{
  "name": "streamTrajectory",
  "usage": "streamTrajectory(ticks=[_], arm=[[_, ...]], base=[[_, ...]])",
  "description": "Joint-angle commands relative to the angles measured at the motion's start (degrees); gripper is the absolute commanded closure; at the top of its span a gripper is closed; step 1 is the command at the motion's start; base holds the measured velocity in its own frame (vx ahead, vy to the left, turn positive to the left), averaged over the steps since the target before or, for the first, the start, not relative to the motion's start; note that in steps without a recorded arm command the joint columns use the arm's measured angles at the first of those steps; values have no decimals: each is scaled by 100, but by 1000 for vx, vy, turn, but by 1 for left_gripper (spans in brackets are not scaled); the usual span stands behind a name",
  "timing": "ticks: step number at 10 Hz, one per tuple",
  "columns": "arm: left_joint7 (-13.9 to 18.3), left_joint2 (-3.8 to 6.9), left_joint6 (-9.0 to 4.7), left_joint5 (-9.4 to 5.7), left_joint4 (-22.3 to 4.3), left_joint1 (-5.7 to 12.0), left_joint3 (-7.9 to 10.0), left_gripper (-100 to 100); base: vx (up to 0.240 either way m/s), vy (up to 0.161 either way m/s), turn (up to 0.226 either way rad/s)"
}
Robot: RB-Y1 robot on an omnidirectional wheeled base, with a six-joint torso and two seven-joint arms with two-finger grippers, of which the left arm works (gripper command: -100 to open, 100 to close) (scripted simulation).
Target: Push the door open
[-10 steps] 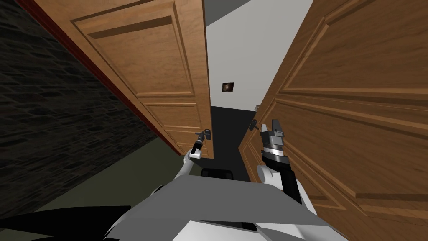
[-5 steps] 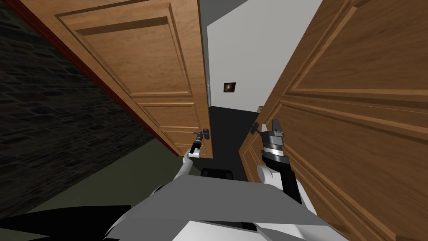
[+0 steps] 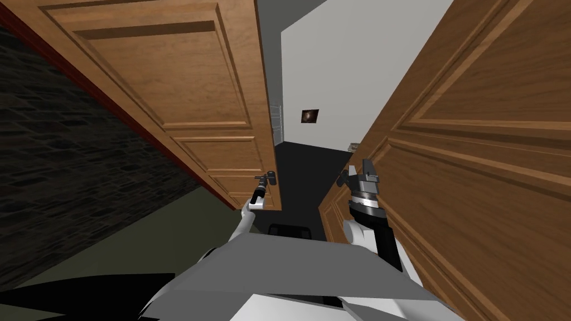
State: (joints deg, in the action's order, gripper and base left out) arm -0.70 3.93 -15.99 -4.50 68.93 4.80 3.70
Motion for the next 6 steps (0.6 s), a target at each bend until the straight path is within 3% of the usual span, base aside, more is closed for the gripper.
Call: streamTrajectory(ticks=[1,6], arm=[[0,0,0,0,0,0,0,100],[-227,107,-17,-98,6,27,221,100]], base=[[77,-41,34],[189,9,83]])
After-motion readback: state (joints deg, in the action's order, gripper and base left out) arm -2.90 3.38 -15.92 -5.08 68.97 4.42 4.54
